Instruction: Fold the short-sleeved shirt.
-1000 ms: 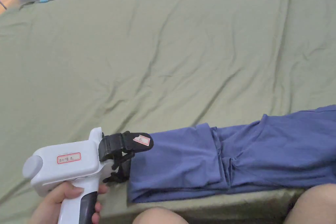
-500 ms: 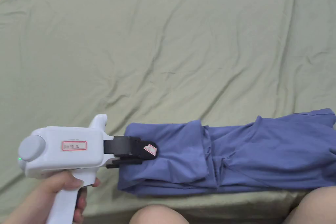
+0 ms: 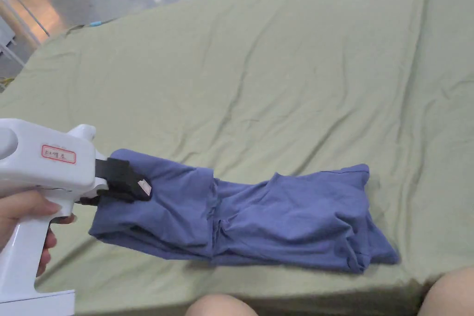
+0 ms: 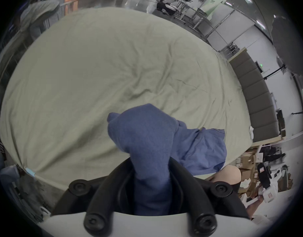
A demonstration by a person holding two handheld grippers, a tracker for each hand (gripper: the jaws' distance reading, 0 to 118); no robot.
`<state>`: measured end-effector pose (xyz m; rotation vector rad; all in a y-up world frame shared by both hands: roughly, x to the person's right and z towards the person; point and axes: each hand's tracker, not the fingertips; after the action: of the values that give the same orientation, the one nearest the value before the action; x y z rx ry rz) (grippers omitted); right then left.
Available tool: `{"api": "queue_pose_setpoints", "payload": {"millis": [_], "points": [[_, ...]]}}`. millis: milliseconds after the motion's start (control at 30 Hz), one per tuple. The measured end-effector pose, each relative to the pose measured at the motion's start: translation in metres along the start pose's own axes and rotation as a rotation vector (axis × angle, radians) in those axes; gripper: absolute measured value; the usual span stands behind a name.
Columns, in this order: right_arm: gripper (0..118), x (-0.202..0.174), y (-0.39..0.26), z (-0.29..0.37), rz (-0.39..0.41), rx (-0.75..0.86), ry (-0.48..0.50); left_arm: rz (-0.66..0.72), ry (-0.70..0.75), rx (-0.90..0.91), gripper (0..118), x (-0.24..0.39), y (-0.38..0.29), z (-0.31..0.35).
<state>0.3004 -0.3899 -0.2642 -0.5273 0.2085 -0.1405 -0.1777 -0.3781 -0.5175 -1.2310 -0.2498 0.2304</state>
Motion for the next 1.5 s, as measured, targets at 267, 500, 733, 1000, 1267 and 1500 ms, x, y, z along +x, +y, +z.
{"api": "queue_pose_setpoints", "payload": {"millis": [267, 500, 733, 1000, 1267, 1500], "points": [[2, 0.032, -0.012, 0.03, -0.079, 0.057, 0.005, -0.189, 0.067, -0.111, 11, 0.121, -0.01, -0.061], [2, 0.057, -0.031, 0.054, -0.07, 0.028, -0.089, -0.266, 0.106, -0.165, 12, 0.187, -0.033, -0.13], [2, 0.075, -0.037, 0.063, -0.135, 0.043, -0.093, -0.308, -0.081, -0.194, 102, 0.227, -0.053, -0.156], [2, 0.076, -0.04, 0.052, -0.154, 0.045, -0.049, -0.26, -0.23, 0.019, 5, 0.202, -0.058, -0.066], [2, 0.063, -0.033, 0.048, -0.103, 0.027, -0.049, -0.327, 0.023, -0.09, 4, 0.204, -0.085, -0.176], [2, 0.049, -0.026, 0.044, -0.075, 0.003, -0.065, -0.372, -0.065, -0.032, 2, 0.226, -0.088, -0.18]]}}
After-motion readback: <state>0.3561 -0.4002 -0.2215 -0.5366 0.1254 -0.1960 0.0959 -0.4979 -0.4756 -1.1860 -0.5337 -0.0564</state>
